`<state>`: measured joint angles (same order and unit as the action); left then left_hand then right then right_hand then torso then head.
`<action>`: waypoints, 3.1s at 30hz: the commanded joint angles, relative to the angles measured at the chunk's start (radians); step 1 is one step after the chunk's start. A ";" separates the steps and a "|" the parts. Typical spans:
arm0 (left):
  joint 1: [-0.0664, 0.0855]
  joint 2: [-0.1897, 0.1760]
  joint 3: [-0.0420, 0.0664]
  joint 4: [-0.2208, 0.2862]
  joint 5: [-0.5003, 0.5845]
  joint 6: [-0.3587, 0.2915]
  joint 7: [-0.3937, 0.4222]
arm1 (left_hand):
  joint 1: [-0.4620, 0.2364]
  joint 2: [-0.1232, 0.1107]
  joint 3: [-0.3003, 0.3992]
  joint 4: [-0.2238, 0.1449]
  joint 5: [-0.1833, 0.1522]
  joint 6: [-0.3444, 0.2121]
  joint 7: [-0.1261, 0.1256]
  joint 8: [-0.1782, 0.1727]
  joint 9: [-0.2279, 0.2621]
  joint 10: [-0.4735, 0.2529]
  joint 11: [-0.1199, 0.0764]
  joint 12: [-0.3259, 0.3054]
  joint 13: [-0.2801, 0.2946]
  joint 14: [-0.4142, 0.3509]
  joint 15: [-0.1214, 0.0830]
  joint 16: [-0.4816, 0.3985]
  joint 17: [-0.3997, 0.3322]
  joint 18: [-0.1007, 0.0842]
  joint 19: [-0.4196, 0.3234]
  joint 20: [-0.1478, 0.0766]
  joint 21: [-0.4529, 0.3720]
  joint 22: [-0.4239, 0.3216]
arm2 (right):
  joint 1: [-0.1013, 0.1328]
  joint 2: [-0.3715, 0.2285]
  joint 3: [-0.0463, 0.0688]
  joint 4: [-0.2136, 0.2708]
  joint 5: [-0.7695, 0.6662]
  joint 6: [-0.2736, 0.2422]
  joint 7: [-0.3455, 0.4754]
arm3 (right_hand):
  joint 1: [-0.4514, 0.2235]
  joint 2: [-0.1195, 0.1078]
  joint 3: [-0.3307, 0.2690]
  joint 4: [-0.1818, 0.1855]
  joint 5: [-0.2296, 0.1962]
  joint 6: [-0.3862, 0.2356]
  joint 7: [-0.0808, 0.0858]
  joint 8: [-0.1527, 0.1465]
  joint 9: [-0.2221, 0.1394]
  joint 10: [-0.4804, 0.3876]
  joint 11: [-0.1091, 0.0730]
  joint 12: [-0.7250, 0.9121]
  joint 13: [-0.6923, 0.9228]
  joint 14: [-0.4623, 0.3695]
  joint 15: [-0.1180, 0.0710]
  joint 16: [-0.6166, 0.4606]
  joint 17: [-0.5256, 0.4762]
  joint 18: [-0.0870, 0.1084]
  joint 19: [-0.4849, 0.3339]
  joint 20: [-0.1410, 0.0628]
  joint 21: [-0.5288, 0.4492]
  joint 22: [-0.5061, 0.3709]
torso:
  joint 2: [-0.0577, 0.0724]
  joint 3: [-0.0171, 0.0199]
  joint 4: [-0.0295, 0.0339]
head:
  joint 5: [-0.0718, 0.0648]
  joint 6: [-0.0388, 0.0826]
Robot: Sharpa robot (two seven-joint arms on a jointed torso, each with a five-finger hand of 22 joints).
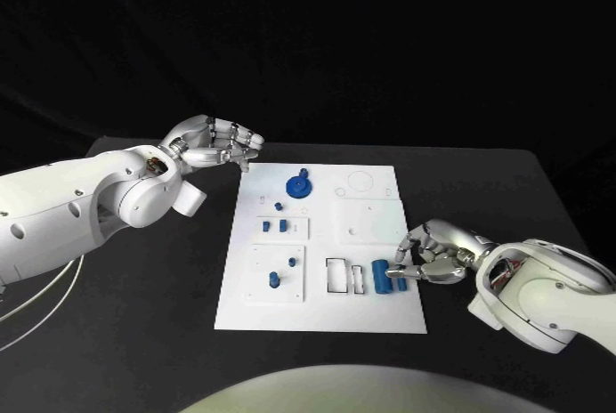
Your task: Assemble the parts on the task board
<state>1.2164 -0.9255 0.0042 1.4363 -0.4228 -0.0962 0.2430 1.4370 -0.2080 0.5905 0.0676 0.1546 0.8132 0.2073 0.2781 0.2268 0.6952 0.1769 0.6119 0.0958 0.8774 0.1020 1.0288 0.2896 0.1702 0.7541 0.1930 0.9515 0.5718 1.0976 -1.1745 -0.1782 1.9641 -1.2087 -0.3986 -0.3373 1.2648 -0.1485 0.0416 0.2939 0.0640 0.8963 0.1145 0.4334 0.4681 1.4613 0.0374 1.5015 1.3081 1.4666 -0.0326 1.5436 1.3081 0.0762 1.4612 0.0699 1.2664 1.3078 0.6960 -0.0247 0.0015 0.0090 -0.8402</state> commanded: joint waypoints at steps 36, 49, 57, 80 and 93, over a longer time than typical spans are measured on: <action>0.000 -0.002 0.000 0.009 0.007 0.020 0.008 | -0.006 0.008 -0.001 0.005 0.005 -0.006 0.027 0.005 -0.002 -0.009 0.001 0.007 -0.002 -0.006 0.001 0.005 0.002 0.014 0.005 0.003 -0.006 -0.003 | -0.045 0.122 -0.001 -0.058 -0.139 0.057 -0.145 | -0.004 0.048 -0.114 -0.004 0.006 0.040 -0.024 0.043 0.006 0.043 -0.022 -0.012 0.170 0.088 -0.017 0.002 0.183 -0.019 0.023 -0.011 -0.003 0.186 | 0.001 -0.0010 -0.0001 | 0.014 -0.004; 0.000 -0.004 0.000 0.011 0.007 0.026 0.006 | -0.006 0.008 -0.001 0.005 0.005 -0.006 0.027 0.005 -0.002 -0.010 0.001 0.007 -0.002 -0.007 0.002 0.004 0.002 0.014 0.004 0.003 -0.006 -0.003 | -0.047 0.131 -0.001 -0.055 -0.129 0.040 -0.159 | 0.050 0.067 -0.113 -0.011 0.005 0.049 -0.029 0.051 0.004 0.046 -0.027 -0.012 0.173 0.088 -0.022 0.003 0.185 -0.020 0.024 -0.016 0.000 0.187 | 0.000 -0.0009 -0.0004 | 0.015 -0.001; 0.000 -0.005 0.000 0.011 0.007 0.028 0.006 | -0.006 0.008 -0.001 0.005 0.005 -0.006 0.027 0.005 -0.002 -0.010 0.001 0.007 -0.002 -0.007 0.002 0.004 0.002 0.014 0.004 0.003 -0.006 -0.003 | -0.047 0.123 -0.001 -0.048 -0.116 -0.007 -0.177 | 0.108 0.100 -0.088 -0.017 0.008 0.066 -0.038 0.057 0.001 0.050 -0.035 -0.009 0.177 0.089 -0.028 0.003 0.186 -0.020 0.027 -0.021 0.005 0.189 | 0.000 -0.0004 -0.0013 | 0.014 0.004; 0.000 -0.005 0.000 0.004 0.007 0.056 0.007 | -0.019 0.008 -0.006 0.017 0.005 0.003 0.023 0.019 0.001 -0.019 0.001 0.015 -0.005 -0.014 0.004 0.006 0.004 0.013 0.001 0.007 -0.019 -0.011 | -0.013 0.092 0.004 -0.004 0.094 -0.140 -0.097 | 0.158 0.114 -0.050 -0.021 0.006 0.094 -0.052 0.059 -0.008 0.065 -0.048 0.006 0.196 0.090 -0.039 0.005 0.192 -0.029 0.041 -0.032 0.051 0.200 | 0.001 -0.0015 -0.0013 | 0.009 0.005; 0.001 -0.004 0.000 0.006 0.005 0.055 0.006 | -0.016 0.005 -0.007 0.014 0.005 -0.002 0.024 0.020 0.000 -0.021 0.000 0.019 -0.005 -0.015 0.003 0.008 0.005 0.014 0.003 0.006 -0.022 -0.014 | -0.013 0.118 0.006 0.006 0.180 -0.111 -0.081 | 0.127 0.118 -0.052 -0.004 0.005 0.099 -0.052 0.058 -0.011 0.068 -0.048 0.009 0.200 0.090 -0.040 0.005 0.194 -0.029 0.042 -0.034 0.052 0.201 | 0.001 -0.0018 -0.0001 | 0.010 -0.004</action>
<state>1.2165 -0.9318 0.0042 1.4399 -0.4214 -0.0569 0.2429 1.4264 -0.1974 0.5835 0.0804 0.1546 0.8133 0.2073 0.2964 0.2274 0.6809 0.1769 0.6273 0.0920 0.8700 0.1022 1.0329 0.2934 0.1702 0.7541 0.1930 0.9323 0.5592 1.0850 -1.0595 -0.1729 1.9665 -1.0669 -0.5181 -0.4368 1.3846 -0.0470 -0.0096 0.2844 0.0671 0.9593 0.0912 0.4843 0.4560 1.4648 -0.0055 1.5055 1.3079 1.4685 -0.0665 1.5435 1.3074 0.0609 1.4679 0.0410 1.3149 1.3074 0.6972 -0.0261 0.0013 0.0188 -0.8428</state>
